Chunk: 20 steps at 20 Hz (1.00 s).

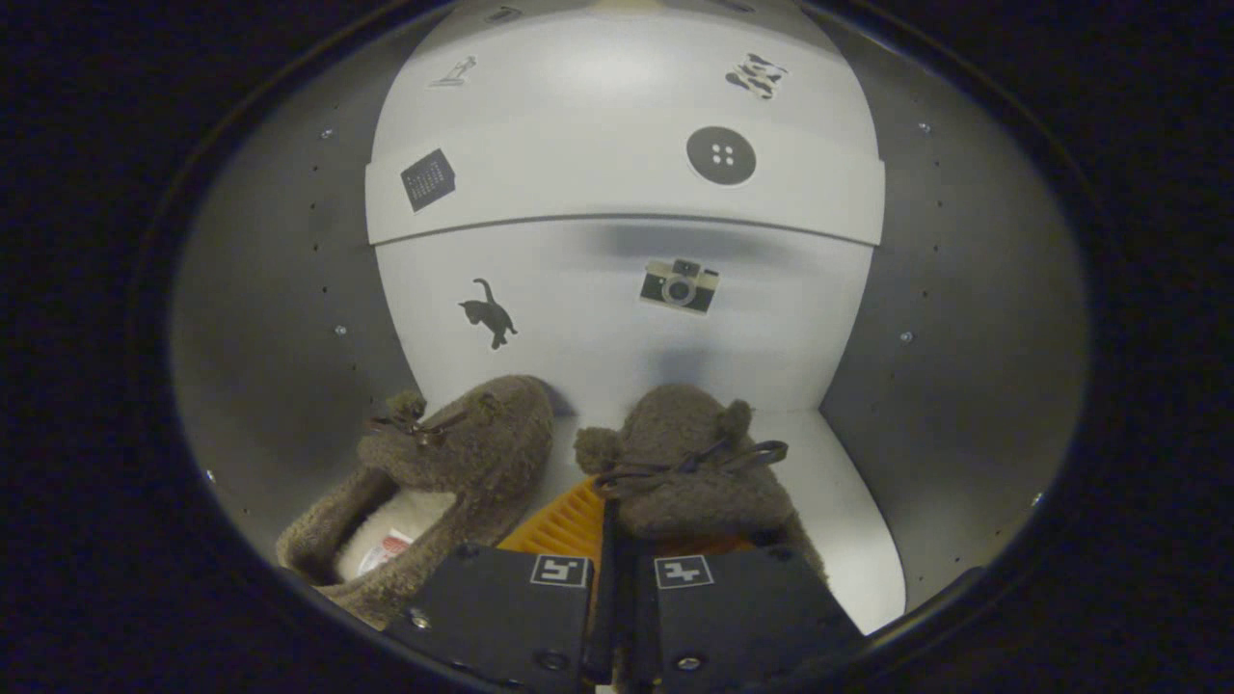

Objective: Open the shoe cabinet door, grab the shoes and put them into the shoe cabinet, then close the shoe cabinet door.

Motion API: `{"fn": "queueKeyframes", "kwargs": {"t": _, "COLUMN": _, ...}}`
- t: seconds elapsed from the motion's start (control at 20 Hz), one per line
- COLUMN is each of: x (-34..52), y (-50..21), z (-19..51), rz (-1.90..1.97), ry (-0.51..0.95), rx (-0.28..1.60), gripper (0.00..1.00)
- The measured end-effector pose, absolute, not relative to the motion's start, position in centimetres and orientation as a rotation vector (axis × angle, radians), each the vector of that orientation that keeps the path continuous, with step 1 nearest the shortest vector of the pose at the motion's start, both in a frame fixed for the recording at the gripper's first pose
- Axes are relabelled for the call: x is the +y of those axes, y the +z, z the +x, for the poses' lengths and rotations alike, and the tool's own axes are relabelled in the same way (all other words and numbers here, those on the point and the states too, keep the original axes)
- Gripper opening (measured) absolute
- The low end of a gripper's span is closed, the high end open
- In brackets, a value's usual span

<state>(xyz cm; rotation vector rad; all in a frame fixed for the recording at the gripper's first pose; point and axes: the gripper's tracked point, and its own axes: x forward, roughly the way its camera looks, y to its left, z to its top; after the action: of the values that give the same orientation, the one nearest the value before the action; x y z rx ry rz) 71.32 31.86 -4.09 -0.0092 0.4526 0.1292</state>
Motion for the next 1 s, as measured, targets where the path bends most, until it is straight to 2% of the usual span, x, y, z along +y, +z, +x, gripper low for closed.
{"fn": "queueKeyframes", "kwargs": {"t": 0.05, "x": 31.8, "y": -4.2, "z": 71.2, "rz": -0.007, "ry": 0.123, "rx": 0.465, "gripper": 0.13}}
{"fn": "queueKeyframes", "kwargs": {"t": 0.3, "x": 33.0, "y": -3.3, "z": 69.1, "rz": 0.039, "ry": 0.158, "rx": 0.449, "gripper": 0.47}}
{"fn": "queueKeyframes", "kwargs": {"t": 0.5, "x": 32.6, "y": -1.2, "z": 65.4, "rz": 0.018, "ry": 0.132, "rx": 0.359, "gripper": 0.52}}
{"fn": "queueKeyframes", "kwargs": {"t": 0.65, "x": 32.5, "y": 0.7, "z": 61.5, "rz": 0.018, "ry": 0.144, "rx": 0.29, "gripper": 0.71}}
{"fn": "queueKeyframes", "kwargs": {"t": 0.85, "x": 31.6, "y": 3.9, "z": 54.7, "rz": -0.023, "ry": 0.145, "rx": 0.176, "gripper": 0.79}}
{"fn": "queueKeyframes", "kwargs": {"t": 1.0, "x": 31.8, "y": 5.3, "z": 48.8, "rz": -0.006, "ry": 0.184, "rx": 0.139, "gripper": 0.94}}
